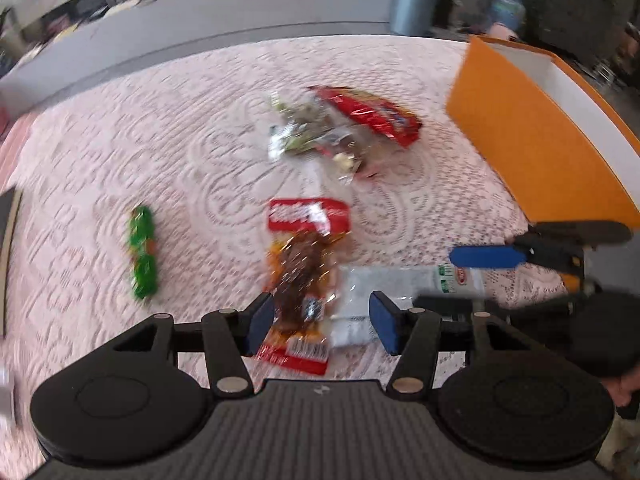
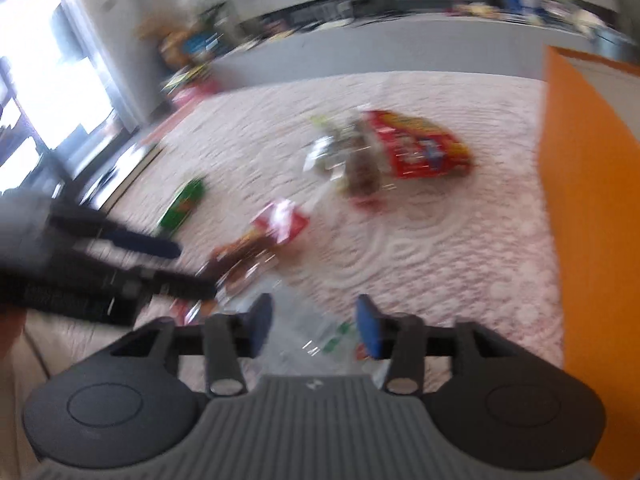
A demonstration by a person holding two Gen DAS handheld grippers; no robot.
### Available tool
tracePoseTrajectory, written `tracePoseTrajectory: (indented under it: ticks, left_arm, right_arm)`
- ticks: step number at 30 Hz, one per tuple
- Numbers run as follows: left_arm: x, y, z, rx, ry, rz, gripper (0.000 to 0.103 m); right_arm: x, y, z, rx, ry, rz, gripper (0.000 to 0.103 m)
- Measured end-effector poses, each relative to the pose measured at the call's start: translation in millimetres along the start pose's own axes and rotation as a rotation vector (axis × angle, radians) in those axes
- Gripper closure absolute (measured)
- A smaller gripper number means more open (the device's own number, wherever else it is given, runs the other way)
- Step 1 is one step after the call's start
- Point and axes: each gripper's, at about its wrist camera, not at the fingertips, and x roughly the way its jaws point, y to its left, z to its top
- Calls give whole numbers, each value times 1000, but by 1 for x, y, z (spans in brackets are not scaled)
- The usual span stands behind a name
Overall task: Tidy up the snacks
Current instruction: 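Grasp the white wrapped packet with right tool while left tool holds the brown packet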
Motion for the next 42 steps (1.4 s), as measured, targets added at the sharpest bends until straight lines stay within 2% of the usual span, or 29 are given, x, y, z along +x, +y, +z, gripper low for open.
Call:
tracePoseTrajectory:
  ticks: [3, 4, 6, 9, 14, 17, 18, 19, 24, 27, 30, 32, 35, 39, 42]
  left_arm:
    - [-3, 4, -5, -54, -12, -19, 38]
    - [-4, 4, -6, -65, -19, -23, 38]
    - [-3, 6, -8, -89, -23, -27, 39]
    - [-3, 10, -10, -116, -27, -37, 39]
    - [-6, 14, -12, -144, -33, -47, 38]
    - [-8, 15, -14, -145, -38, -50, 38]
    - [-9, 15, -14, -144, -39, -53, 37]
    - [-9, 15, -14, -144, -39, -55, 37]
    - [-4, 15, -12, -136, -24, -59, 36]
    - [-1, 12, -8, -110, -26, -45, 36]
    - [5, 9, 0, -55, -29, -26, 31]
    - [15, 4, 6, 1, -3, -5, 28]
    - [31, 1, 11, 51, 29, 39, 28]
    - [43, 9, 11, 31, 43, 13, 28]
    - [48, 14, 9, -1, 48, -4, 27]
  right_arm:
    - [2, 16, -2, -125, 50, 31, 34]
    - [5, 19, -2, -152, 67, 36, 32]
    - [11, 25, -2, -226, 98, 21, 24]
    - [19, 33, -2, -340, 99, -47, 22]
    - [39, 34, -5, -465, 163, -42, 21]
    - [42, 25, 0, -396, 166, -14, 27]
    - [41, 22, 2, -369, 162, -20, 34]
    - [40, 20, 3, -348, 162, -39, 35]
    - [33, -1, 10, -118, 163, -158, 39]
    - [28, -10, 10, -2, 127, -235, 38]
    - [21, -12, 12, 72, 84, -216, 38]
    - [22, -12, 14, 75, 77, -235, 38]
    - [29, -9, 13, 30, 109, -192, 37]
    - [27, -2, 7, -102, 112, -112, 33]
    - [31, 2, 3, -175, 108, -112, 32]
